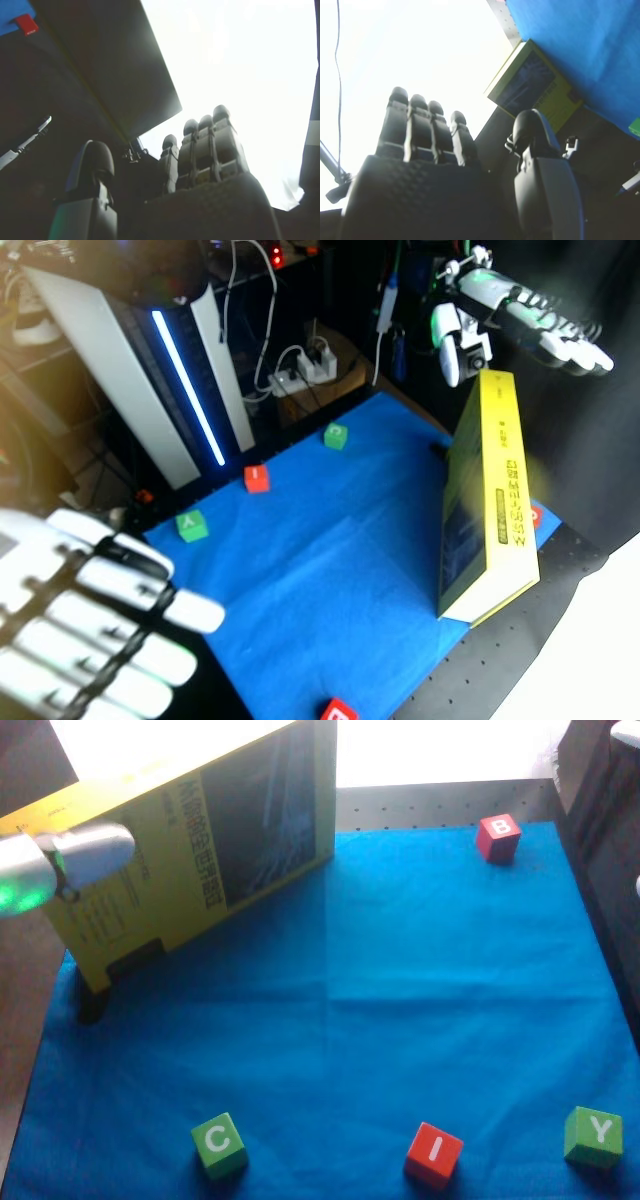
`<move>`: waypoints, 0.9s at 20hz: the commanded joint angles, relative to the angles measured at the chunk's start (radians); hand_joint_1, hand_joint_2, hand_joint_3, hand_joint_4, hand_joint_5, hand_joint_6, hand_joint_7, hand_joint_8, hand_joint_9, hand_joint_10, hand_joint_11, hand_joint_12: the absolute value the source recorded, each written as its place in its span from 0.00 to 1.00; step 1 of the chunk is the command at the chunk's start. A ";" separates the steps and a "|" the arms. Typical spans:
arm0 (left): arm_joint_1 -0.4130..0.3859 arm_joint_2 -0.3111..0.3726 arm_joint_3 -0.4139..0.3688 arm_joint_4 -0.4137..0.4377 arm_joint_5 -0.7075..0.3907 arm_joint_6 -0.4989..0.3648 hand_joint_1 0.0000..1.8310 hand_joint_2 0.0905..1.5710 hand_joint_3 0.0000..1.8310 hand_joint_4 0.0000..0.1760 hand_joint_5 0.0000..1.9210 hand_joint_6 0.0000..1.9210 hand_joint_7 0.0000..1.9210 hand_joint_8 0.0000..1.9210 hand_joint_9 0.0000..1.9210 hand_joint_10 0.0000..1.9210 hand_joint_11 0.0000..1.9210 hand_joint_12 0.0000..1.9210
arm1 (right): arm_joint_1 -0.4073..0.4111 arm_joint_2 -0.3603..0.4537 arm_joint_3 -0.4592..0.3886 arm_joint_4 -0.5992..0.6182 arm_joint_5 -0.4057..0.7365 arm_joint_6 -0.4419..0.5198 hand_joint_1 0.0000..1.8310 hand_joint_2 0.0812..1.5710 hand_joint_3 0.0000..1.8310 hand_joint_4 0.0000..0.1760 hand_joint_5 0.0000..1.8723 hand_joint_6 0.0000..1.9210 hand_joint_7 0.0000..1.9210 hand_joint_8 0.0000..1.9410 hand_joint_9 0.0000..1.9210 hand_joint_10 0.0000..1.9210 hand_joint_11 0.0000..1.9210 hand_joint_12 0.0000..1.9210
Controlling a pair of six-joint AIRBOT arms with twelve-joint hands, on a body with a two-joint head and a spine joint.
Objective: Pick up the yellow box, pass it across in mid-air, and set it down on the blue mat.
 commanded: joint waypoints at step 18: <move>-0.048 -0.107 0.100 -0.109 0.083 0.005 0.54 0.70 0.00 0.00 0.31 0.87 0.35 0.87 0.43 0.92 0.48 0.99 | 0.011 -0.011 0.001 0.005 0.122 0.000 0.24 0.77 0.00 0.37 0.00 0.00 0.00 0.00 0.01 0.01 0.00 0.42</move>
